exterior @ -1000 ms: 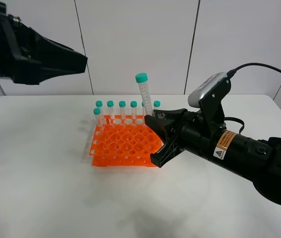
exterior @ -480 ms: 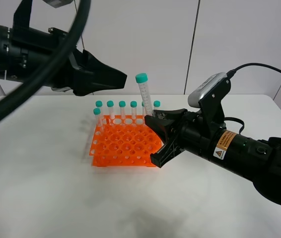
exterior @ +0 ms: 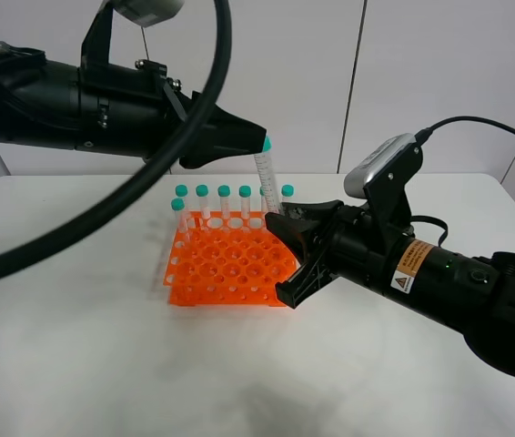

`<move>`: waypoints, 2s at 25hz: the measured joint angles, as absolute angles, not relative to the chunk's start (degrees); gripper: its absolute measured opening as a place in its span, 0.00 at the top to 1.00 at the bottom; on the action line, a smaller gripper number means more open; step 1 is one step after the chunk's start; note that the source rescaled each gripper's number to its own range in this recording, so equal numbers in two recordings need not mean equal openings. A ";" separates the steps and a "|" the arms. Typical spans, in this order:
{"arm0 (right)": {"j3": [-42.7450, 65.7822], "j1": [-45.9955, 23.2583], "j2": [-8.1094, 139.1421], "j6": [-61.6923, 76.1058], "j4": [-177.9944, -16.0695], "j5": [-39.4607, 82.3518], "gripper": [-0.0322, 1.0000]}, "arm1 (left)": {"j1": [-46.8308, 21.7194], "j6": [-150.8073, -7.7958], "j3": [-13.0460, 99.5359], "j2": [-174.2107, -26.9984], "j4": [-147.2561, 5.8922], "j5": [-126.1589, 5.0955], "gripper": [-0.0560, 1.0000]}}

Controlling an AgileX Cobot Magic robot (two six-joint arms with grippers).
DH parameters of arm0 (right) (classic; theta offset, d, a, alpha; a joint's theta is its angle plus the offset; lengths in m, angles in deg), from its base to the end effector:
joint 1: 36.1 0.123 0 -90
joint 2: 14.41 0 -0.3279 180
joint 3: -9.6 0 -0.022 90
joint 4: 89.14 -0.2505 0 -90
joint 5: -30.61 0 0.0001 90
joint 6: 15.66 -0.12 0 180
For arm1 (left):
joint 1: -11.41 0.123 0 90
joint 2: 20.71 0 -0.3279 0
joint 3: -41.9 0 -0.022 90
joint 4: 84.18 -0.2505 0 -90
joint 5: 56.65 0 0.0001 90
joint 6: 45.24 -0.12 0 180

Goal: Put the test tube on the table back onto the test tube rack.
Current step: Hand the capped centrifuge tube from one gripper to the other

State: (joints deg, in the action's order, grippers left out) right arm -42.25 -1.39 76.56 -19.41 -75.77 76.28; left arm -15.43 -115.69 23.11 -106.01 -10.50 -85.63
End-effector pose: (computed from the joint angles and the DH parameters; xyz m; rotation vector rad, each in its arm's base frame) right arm 0.2285 0.1824 0.2481 -0.7150 1.5806 0.5169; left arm 0.2596 -0.1940 0.3687 0.7579 1.8589 -0.7905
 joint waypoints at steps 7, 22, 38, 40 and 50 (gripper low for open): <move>-42.25 -1.39 76.56 -19.39 -75.83 75.54 0.96 | -15.43 -116.14 23.11 -108.00 -10.35 -82.41 0.13; -42.25 -1.39 76.56 -19.39 -75.94 75.09 0.96 | -15.43 -116.20 23.11 -109.46 -10.12 -82.53 0.06; -42.25 -1.39 76.73 -19.54 -76.15 75.05 0.96 | -15.60 -117.85 25.48 -113.50 -7.71 -83.57 0.06; -42.25 -1.39 76.73 -19.54 -76.15 75.05 0.96 | -15.60 -117.85 25.48 -113.50 -7.71 -83.57 0.06; -42.25 -1.39 76.73 -19.36 -76.15 75.02 0.96 | -15.60 -117.85 25.53 -113.50 -7.47 -85.85 0.95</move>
